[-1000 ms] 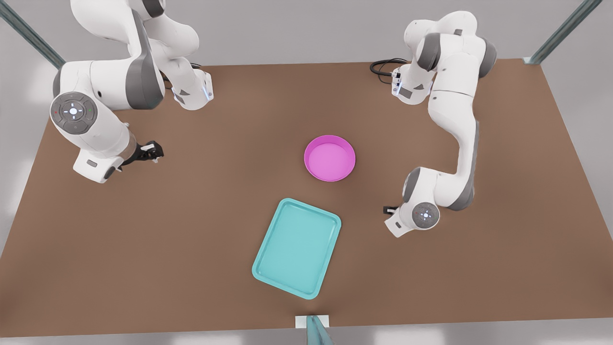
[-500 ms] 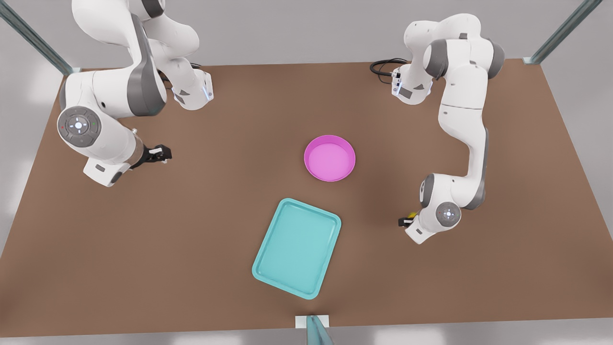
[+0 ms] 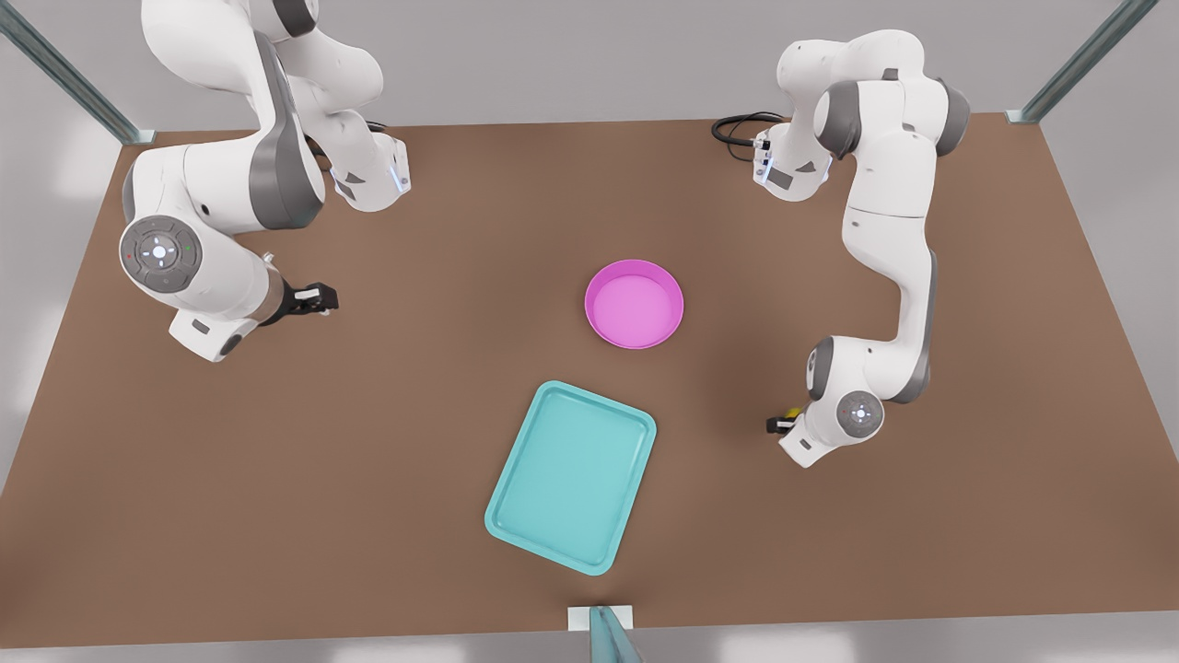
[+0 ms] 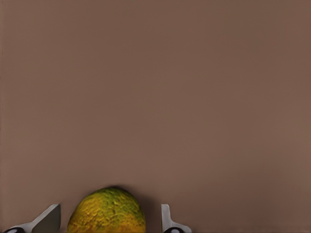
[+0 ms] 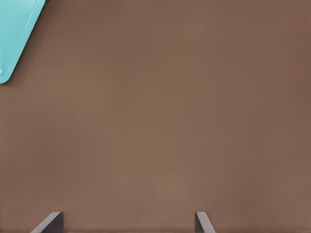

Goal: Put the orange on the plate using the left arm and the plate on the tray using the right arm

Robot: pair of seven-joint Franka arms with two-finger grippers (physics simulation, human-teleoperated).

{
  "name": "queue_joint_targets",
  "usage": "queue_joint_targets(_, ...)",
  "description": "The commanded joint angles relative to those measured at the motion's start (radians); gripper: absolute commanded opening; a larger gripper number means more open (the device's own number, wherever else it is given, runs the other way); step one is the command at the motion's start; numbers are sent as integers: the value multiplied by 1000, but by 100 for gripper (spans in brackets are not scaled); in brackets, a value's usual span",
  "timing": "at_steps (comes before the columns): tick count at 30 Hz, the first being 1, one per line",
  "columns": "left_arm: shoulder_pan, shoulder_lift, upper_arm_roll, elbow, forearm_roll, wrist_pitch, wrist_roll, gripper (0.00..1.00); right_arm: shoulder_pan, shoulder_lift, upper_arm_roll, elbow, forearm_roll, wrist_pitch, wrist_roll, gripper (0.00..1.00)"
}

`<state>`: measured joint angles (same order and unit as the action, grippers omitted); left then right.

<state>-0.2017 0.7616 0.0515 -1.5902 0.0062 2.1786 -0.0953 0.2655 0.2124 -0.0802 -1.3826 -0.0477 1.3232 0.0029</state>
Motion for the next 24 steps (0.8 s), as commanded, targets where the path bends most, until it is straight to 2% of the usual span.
queue_joint_targets(1,4,1,1,-1,1,-25,3,100,-2,-1,-1,0,3,-1,43,100)
queue_joint_targets(5,7,10,1,-1,1,-17,2,100,0,1,0,-1,8,-1,43,100)
queue_joint_targets(7,7,11,1,-1,0,-16,-6,63,0,2,0,0,8,-1,43,100)
queue_joint_targets(8,7,11,1,-1,0,-16,-8,59,0,2,0,-1,8,-1,43,100)
queue_joint_targets(13,4,-16,-1,1,-3,-31,-44,59,-2,2,0,0,8,-1,43,100)
queue_joint_targets(17,-71,-56,-53,93,-28,-315,-199,60,-5,2,0,-1,17,-1,43,100)
queue_joint_targets(18,-110,-87,-93,95,-29,-433,-218,60,-5,2,0,-1,15,-1,43,100)
queue_joint_targets(20,-239,-96,-117,95,-28,-525,-391,62,-5,7,0,-1,17,-1,43,100)
queue_joint_targets(24,-404,-81,-119,59,-48,-485,-552,62,-5,12,0,-1,23,-1,43,100)
